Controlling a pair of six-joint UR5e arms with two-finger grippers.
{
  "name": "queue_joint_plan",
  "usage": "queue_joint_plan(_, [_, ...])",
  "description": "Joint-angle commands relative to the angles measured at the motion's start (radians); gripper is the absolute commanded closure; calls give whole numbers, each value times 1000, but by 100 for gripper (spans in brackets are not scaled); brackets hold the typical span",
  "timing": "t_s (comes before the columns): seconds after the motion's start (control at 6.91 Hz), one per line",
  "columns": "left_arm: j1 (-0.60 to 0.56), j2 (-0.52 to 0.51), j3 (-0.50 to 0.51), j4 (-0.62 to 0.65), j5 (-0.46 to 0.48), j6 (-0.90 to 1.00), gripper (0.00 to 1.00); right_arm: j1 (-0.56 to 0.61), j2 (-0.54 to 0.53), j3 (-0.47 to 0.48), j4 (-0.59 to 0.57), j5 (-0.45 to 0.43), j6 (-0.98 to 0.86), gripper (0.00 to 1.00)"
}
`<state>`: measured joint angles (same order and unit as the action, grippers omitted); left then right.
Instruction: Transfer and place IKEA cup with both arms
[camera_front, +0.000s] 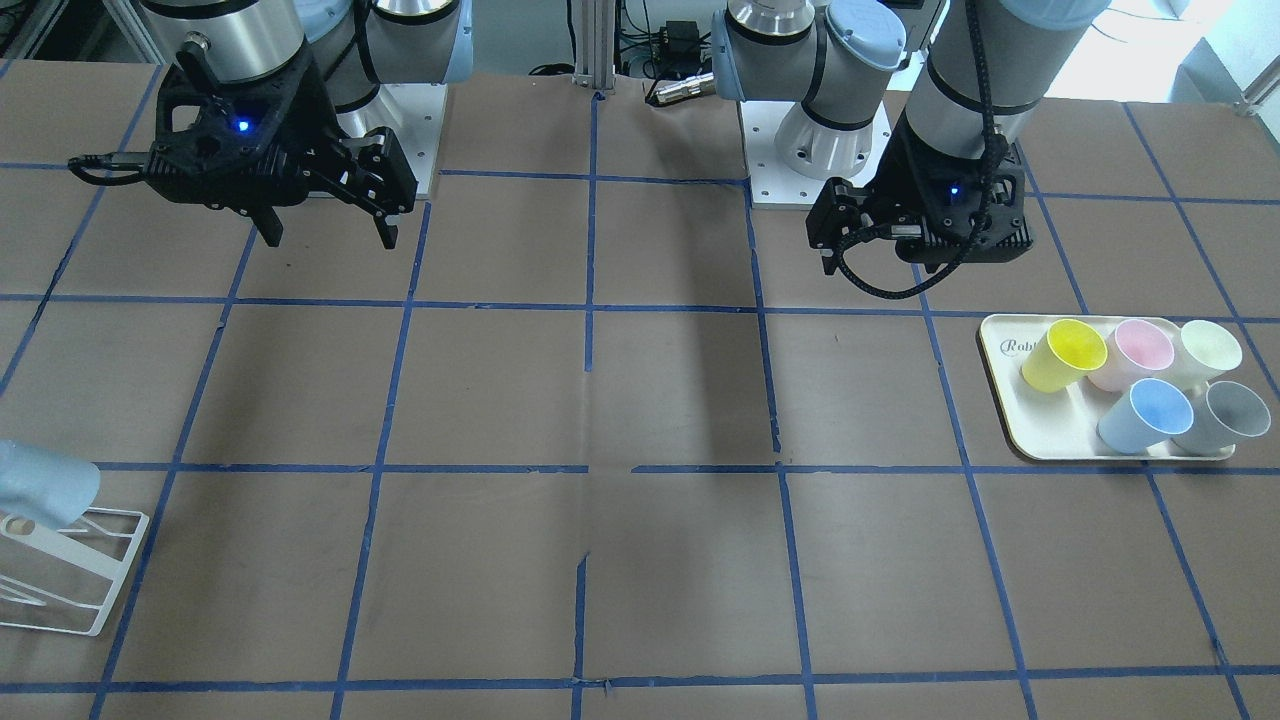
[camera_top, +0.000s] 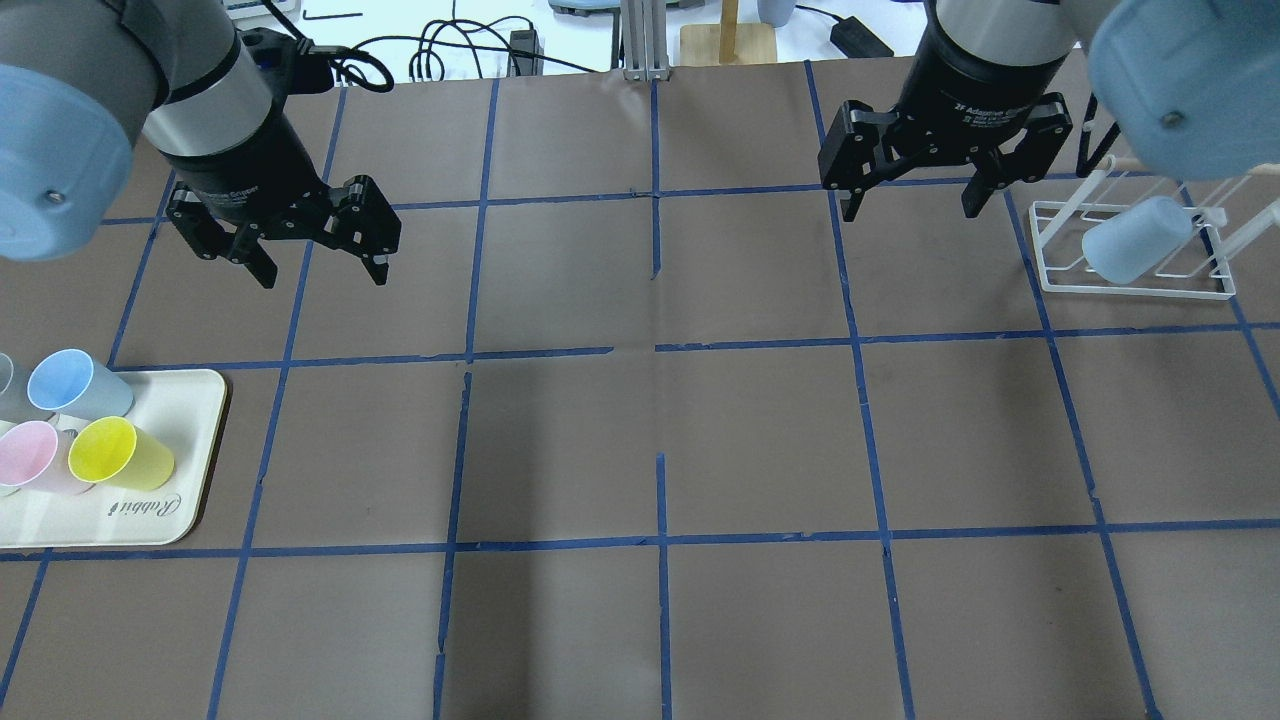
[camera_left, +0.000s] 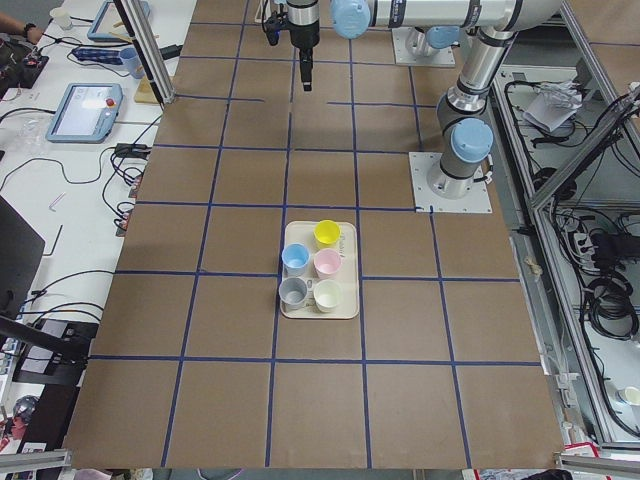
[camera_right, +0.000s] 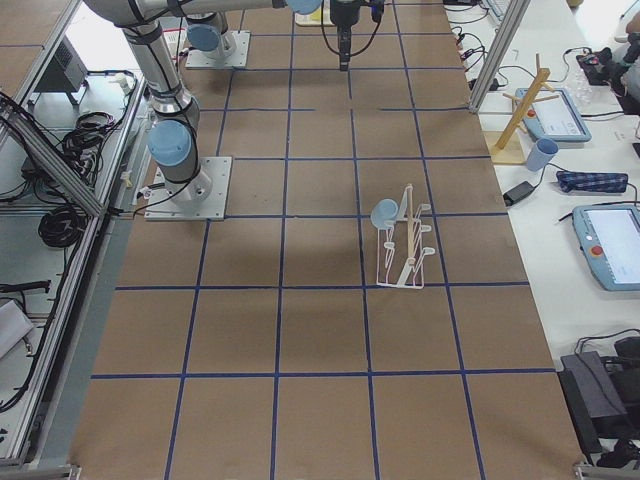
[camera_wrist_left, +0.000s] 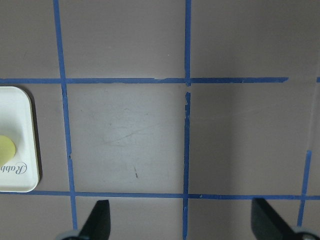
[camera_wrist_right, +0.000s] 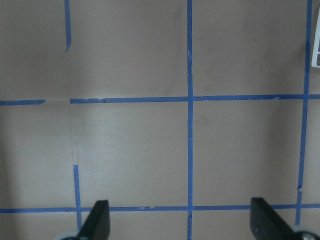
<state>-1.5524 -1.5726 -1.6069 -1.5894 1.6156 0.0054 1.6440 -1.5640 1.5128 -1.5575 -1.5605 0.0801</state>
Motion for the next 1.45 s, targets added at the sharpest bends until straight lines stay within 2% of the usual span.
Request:
queue_joint_plan(0.0, [0, 3, -10, 9, 0, -1, 0, -1, -2, 6, -18, 8, -9, 0])
queue_joint_plan(1.3, [0, 3, -14, 35, -8, 4, 0, -13, -1, -2, -23, 4, -60, 0])
